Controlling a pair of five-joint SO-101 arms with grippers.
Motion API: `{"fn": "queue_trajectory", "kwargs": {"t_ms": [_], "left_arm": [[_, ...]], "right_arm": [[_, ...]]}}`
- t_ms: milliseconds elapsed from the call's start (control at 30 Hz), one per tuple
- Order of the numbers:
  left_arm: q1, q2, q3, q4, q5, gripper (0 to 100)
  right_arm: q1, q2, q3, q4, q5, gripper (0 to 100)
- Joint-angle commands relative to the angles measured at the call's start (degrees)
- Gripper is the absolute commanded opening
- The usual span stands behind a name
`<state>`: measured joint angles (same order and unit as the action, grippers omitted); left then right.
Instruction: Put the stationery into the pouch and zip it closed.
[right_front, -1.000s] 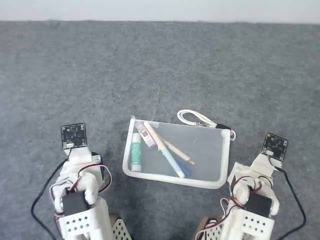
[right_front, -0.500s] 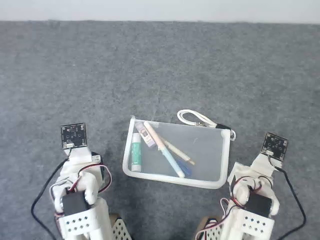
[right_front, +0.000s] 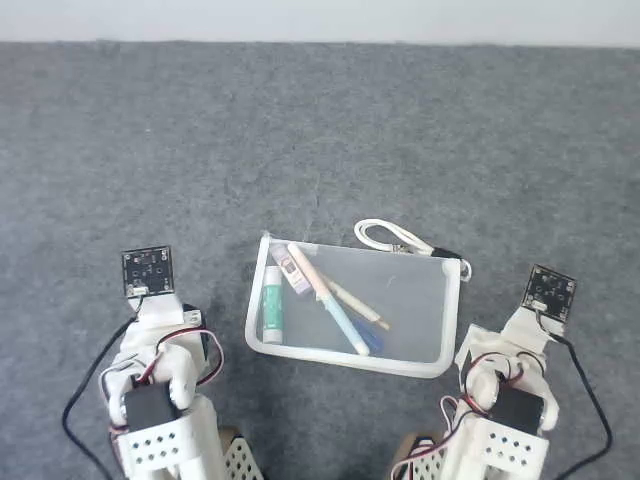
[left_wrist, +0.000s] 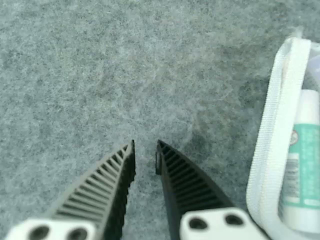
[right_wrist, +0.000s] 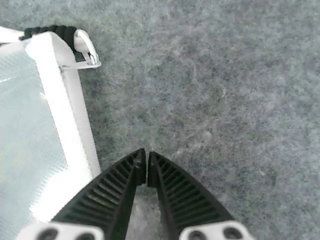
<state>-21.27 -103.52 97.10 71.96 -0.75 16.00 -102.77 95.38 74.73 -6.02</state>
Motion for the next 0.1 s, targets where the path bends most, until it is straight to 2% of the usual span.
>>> {"fn": "queue_trajectory", "kwargs": {"t_ms": [0, 67], "left_arm": [[0.3, -0.8, -0.6, 0.3, -0.4, 6], [0.3, -0.8, -0.6, 0.3, -0.4, 6]], "right_arm": [[0.8, -1.2, 1.1, 0.2, 0.6, 0.8], [0.8, -1.2, 1.1, 0.2, 0.6, 0.8]]}}
